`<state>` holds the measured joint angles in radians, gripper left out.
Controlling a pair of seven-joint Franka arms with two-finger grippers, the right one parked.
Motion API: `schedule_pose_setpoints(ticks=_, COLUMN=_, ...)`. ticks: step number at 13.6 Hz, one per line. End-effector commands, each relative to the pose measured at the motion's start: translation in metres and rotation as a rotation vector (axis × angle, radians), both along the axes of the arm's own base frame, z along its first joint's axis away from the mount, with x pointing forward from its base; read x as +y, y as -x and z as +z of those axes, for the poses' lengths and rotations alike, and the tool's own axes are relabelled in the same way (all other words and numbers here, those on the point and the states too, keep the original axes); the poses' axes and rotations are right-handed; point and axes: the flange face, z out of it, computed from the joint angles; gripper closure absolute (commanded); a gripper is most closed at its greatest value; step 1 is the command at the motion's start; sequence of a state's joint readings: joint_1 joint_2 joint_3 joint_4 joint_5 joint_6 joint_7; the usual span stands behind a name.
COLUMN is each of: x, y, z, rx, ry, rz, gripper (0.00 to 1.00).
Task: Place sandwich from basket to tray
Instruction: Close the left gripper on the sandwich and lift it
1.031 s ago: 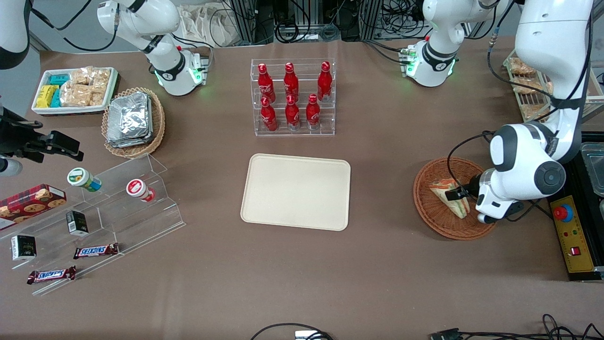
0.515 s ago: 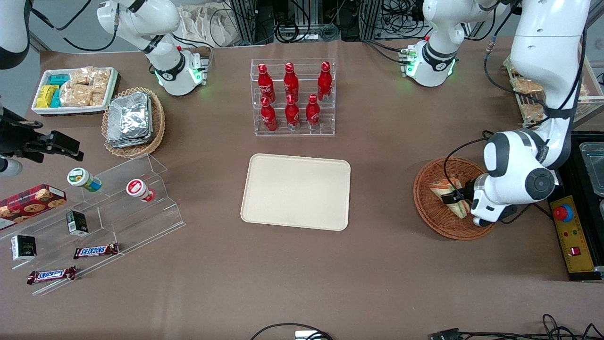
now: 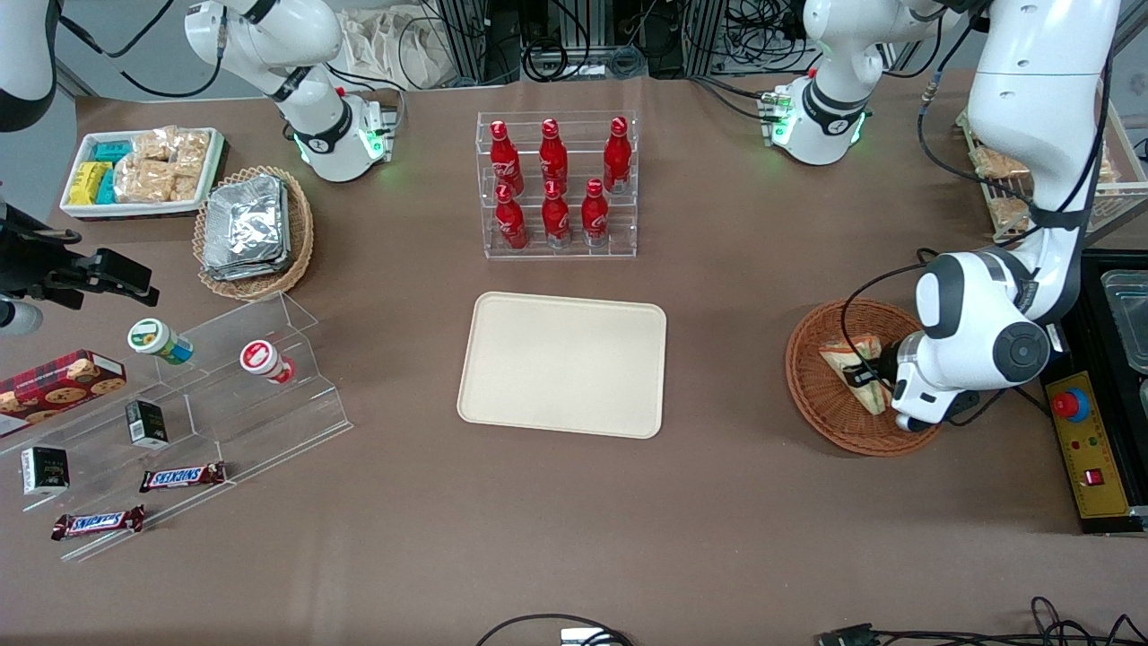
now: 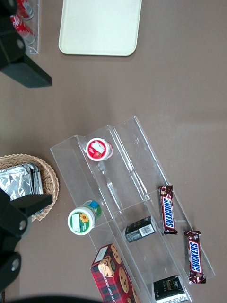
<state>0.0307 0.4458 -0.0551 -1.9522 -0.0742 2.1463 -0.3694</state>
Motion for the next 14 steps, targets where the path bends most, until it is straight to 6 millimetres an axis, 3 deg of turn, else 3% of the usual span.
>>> schedule_pose_setpoints(ticks=1, x=-0.009, y=0.002, z=0.038, rx=0.009, ry=-0.001, rz=-0.02, gripper=1.0)
schedule_pose_setpoints(ticks=2, x=-0.011, y=0.005, z=0.06, rx=0.007, ry=0.0, rz=-0.03, gripper=1.0)
schedule_pose_setpoints(ticks=4, x=-0.047, y=0.008, z=0.11, rx=-0.017, ry=0.01, rz=-0.1, gripper=1.0)
schedule_pose_setpoints(ticks=6, x=-0.073, y=0.014, z=0.14, rx=-0.05, ry=0.007, rz=-0.236, gripper=1.0)
schedule_pose_setpoints(ticks=9, x=-0.124, y=0.019, z=0.163, rx=-0.09, ry=0.032, rz=-0.343, gripper=1.0)
schedule_pose_setpoints(ticks=14, x=-0.221, y=0.03, z=0.161, rx=-0.104, ry=0.088, rz=-0.426, gripper=1.0)
